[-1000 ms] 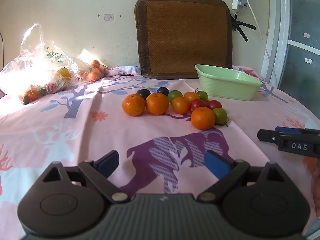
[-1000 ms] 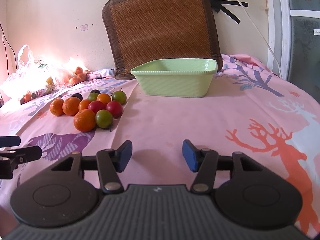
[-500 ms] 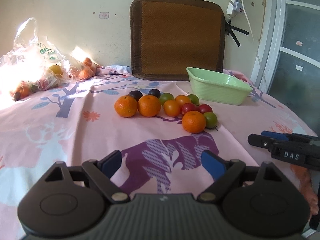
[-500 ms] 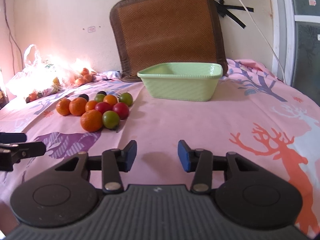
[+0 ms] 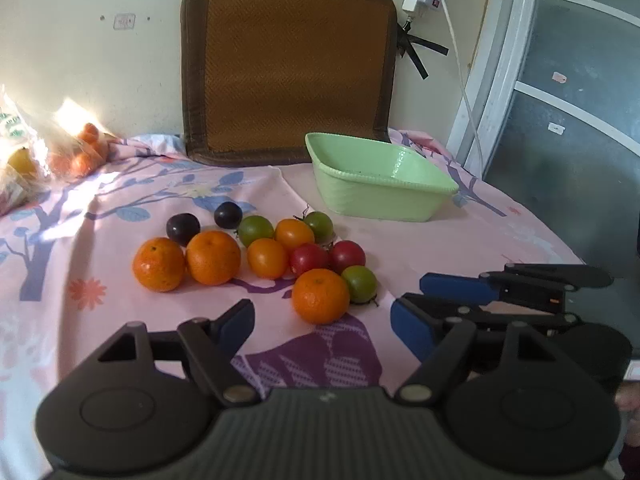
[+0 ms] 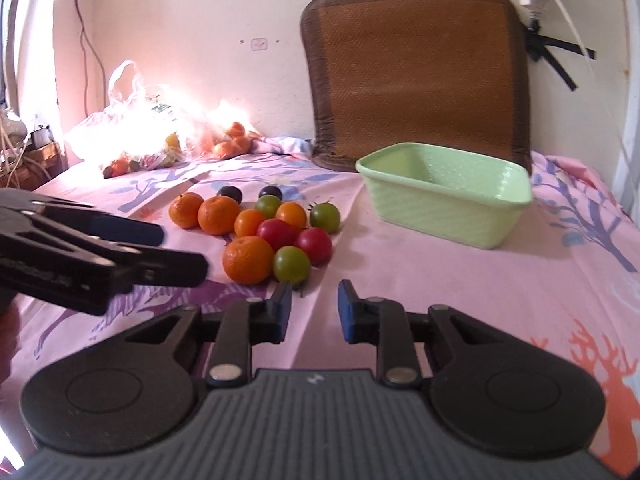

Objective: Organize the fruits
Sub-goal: 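Grasp a mandarin with the left gripper while the right gripper grasps a green tomato, then carry both fruits over the green bowl and open both grippers, then grasp a second mandarin from the row with the left gripper, then grasp a red tomato with the right gripper while the left gripper holds the mandarin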

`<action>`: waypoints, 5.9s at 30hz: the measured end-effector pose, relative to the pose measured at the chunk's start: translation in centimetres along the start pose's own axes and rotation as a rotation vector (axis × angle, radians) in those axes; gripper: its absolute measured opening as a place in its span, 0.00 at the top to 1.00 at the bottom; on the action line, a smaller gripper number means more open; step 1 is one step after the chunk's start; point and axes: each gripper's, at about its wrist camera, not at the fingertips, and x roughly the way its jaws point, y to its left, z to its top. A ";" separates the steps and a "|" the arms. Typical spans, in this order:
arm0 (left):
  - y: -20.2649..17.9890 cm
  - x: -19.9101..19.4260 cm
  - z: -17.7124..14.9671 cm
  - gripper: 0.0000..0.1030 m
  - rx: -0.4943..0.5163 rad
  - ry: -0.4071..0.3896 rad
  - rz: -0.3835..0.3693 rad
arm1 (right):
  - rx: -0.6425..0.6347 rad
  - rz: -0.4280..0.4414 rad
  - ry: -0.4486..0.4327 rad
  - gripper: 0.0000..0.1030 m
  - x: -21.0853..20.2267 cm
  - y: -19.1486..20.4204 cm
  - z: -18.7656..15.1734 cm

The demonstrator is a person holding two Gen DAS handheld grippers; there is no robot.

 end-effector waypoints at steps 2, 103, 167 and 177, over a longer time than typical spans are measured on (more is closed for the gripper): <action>0.6 1.2 0.5 0.25 -0.043 0.032 -0.041 | -0.020 0.022 0.012 0.73 0.5 0.0 0.4; 9.7 -2.5 0.1 0.43 -0.243 -0.110 0.196 | 0.246 -0.062 -0.102 0.68 1.2 -2.9 0.3; -1.7 0.0 -1.9 0.59 -0.049 0.025 -0.143 | 0.146 -0.166 0.005 0.71 -3.1 -2.5 -3.5; -3.1 -0.7 -1.9 0.43 0.040 -0.006 -0.070 | 0.128 -0.153 -0.006 0.67 -2.9 -2.3 -3.8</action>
